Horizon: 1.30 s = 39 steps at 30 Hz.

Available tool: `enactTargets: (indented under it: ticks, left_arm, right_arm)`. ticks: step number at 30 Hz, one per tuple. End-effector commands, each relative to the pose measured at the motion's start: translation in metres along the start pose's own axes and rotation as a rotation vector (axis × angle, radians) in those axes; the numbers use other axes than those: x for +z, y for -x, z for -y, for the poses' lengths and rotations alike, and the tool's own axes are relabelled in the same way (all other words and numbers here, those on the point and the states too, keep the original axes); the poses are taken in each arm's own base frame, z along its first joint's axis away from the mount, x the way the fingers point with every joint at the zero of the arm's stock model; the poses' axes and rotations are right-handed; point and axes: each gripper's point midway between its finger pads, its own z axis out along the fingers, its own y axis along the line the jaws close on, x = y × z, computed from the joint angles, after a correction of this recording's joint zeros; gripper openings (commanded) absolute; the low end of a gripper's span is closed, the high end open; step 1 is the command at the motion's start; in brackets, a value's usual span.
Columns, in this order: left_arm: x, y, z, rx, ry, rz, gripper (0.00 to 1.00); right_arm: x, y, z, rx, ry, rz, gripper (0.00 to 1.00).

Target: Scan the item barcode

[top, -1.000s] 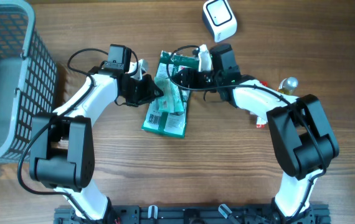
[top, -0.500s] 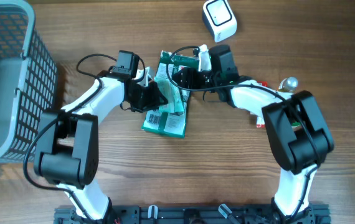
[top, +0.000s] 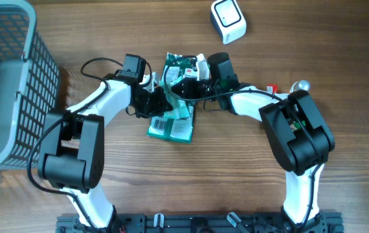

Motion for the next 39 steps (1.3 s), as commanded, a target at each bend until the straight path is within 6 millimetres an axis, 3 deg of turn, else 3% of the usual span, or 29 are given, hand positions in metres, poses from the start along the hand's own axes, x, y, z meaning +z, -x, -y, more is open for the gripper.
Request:
enactTargets:
  ticks: [1,3,6,8,12,15,17,20,22,24,25,27,28,39]
  left_arm:
    - [0.014,-0.003,-0.035,-0.024,0.142,-0.008,0.17]
    - [0.013,-0.003,-0.035,-0.024,0.142,-0.008,0.15]
    - [0.013,-0.002,-0.035,-0.024,0.141,-0.007,0.04]
    - [0.006,0.002,-0.033,-0.022,0.133,0.015,0.04]
    - [-0.037,0.027,-0.014,-0.003,0.083,0.143,0.05]
    - [-0.087,0.044,0.004,0.024,0.038,0.282,0.07]
    - [-0.124,0.053,0.013,0.045,0.008,0.39,0.12]
    - [-0.157,0.063,0.008,0.038,0.038,0.501,0.21]
    - [-0.168,0.07,-0.007,0.011,0.094,0.548,0.44]
    - [-0.172,0.075,-0.026,-0.024,0.176,0.578,0.57]
    - [-0.174,0.077,-0.035,-0.038,0.225,0.594,0.7]
    - [-0.18,0.08,-0.049,-0.061,0.308,0.624,0.84]
    - [-0.184,0.081,-0.057,-0.072,0.353,0.642,1.0]
    - [-0.185,0.079,-0.063,-0.083,0.387,0.641,1.0]
  right_arm:
    - [0.007,-0.009,0.0,0.014,0.033,-0.033,0.31]
    - [0.007,-0.008,0.0,0.013,0.034,-0.03,0.25]
    - [0.006,-0.007,0.0,0.011,0.034,-0.026,0.17]
    - [0.004,-0.004,-0.003,0.002,0.037,-0.021,0.13]
    - [-0.004,0.005,-0.015,-0.034,0.05,0.001,0.04]
    - [-0.015,0.012,-0.028,-0.085,0.054,0.01,0.04]
    - [-0.026,0.016,-0.04,-0.133,0.055,0.015,0.04]
    - [-0.045,0.023,-0.059,-0.198,0.057,0.023,0.04]
    - [-0.063,0.026,-0.076,-0.229,0.054,0.031,0.04]
    - [-0.078,0.027,-0.087,-0.256,0.039,0.033,0.04]
    - [-0.084,0.025,-0.091,-0.263,0.036,0.025,0.04]
    - [-0.089,0.021,-0.094,-0.255,0.03,0.009,0.04]
    - [-0.09,0.02,-0.094,-0.252,0.03,0.005,0.04]
    - [-0.09,0.005,-0.089,-0.204,0.022,-0.057,0.04]
